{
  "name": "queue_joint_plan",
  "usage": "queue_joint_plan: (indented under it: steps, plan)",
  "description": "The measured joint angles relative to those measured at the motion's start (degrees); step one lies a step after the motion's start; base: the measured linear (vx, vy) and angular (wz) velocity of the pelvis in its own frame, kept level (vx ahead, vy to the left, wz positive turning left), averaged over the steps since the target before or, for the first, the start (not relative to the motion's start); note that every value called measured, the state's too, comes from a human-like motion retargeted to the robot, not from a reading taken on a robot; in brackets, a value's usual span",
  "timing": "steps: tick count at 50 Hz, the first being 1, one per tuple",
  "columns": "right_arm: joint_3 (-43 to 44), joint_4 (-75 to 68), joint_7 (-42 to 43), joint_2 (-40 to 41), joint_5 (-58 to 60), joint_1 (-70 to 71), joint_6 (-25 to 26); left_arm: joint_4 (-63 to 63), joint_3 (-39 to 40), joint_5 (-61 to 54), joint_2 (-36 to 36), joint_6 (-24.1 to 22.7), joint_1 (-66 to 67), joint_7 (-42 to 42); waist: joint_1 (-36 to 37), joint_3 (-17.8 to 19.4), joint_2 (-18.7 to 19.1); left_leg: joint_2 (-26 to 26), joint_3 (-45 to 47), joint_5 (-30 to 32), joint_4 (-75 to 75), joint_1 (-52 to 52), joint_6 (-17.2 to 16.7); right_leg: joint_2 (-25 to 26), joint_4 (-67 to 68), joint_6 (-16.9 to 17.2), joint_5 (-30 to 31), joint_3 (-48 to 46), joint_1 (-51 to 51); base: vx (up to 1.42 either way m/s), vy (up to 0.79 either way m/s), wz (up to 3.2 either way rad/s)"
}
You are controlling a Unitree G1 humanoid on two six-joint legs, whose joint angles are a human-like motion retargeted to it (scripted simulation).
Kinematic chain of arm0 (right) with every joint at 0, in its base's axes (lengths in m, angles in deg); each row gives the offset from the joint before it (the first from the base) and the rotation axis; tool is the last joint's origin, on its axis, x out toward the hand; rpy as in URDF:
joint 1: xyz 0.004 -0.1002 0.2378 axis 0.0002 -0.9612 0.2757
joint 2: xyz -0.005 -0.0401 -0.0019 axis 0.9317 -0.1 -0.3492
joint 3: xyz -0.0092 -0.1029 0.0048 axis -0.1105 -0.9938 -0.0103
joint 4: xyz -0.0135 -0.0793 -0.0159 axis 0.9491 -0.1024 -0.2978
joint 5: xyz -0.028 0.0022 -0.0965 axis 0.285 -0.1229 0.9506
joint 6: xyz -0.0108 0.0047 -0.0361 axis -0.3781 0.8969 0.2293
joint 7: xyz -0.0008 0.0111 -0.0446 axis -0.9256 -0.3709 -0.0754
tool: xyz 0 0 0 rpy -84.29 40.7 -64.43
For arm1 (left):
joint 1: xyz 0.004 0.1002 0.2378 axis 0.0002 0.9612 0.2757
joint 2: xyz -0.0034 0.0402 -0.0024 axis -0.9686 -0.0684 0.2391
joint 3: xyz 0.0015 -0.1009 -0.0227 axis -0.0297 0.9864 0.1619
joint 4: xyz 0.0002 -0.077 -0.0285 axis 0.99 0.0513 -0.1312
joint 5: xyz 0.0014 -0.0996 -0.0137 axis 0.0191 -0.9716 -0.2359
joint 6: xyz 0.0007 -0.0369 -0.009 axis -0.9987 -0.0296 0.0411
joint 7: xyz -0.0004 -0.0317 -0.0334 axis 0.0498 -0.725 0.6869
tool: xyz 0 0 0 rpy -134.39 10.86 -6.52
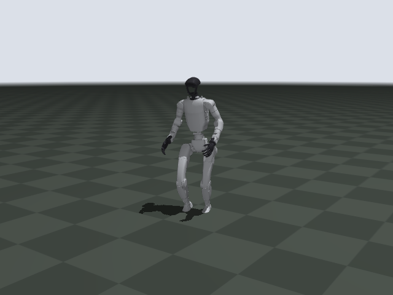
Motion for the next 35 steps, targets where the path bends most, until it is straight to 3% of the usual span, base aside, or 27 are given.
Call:
queue_joint_plan:
  steps: [5, 10, 18, 26, 30, 35]
  plan:
    - [2.5, 0.2, 2.2, 0.9, 0.3, 1.5, -0.4, -6.5, 1.7, 1.0, 0.7, 0.5, -3.7, -1.6, -1.6, 0.1, -2.3, -3.6, 1.5, 1.5, -7.8, 2.7, 1.1, -5.2, 5.4, -0.6, -3.7, -0.2, -2.6, -0.04, 0.02, -0.12]
    - [5.6, 1.5, 4.3, 2.1, 0.9, -0.2, -1.5, -8.2, 4.0, -0.4, 2.0, 0.6, -2.5, -1.8, -0.1, -0.6, -3.7, -3.6, 2.0, 3.8, -10.9, 4.3, 0.8, -6.5, -0.4, -2.1, -5.5, -1.2, 3.1, 0.00, -0.05, -0.19]
    - [12.5, 10.4, 7.3, -0.6, 2.1, -2.8, -3.6, 1.4, 11.9, -7.8, 4.0, -2.2, 1.4, -0.7, 5.7, 0.9, -1.5, 4.0, 1.5, 0.2, 2.6, -0.2, -0.1, -0.9, -13.1, -7.6, -11.9, -4.4, 12.0, 0.00, -0.11, -0.40]
    - [25.1, 30.0, 11.1, -10.3, 7.6, -8.7, -5.2, 23.2, 29.2, -11.2, 3.1, -9.6, 2.3, -7.0, 9.2, 2.9, 4.5, 15.5, -2.5, 2.4, 19.8, -8.6, -3.5, 8.4, -21.3, -9.4, -9.1, -6.3, 15.3, -0.01, -0.06, -0.38]
    - [30.9, 34.6, 14.3, -13.9, 11.5, -11.0, -5.1, 29.7, 36.7, -9.4, 0.5, -12.7, 1.7, -12.3, 9.6, 2.5, 6.0, 16.3, -4.6, 2.5, 19.9, -9.7, -4.3, 9.9, -25.1, -8.6, -6.9, -5.9, 16.5, 0.00, -0.01, -0.42]
    - [31.4, 29.8, 16.8, -15.7, 15.0, -9.0, -3.5, 28.9, 38.8, -6.6, -1.8, -13.2, 1.3, -17.3, 9.6, 1.9, 6.5, 13.2, -7.0, 2.0, 13.3, -7.7, -4.1, 9.7, -27.8, -7.1, -5.1, -4.2, 17.2, 0.00, 0.04, -0.50]
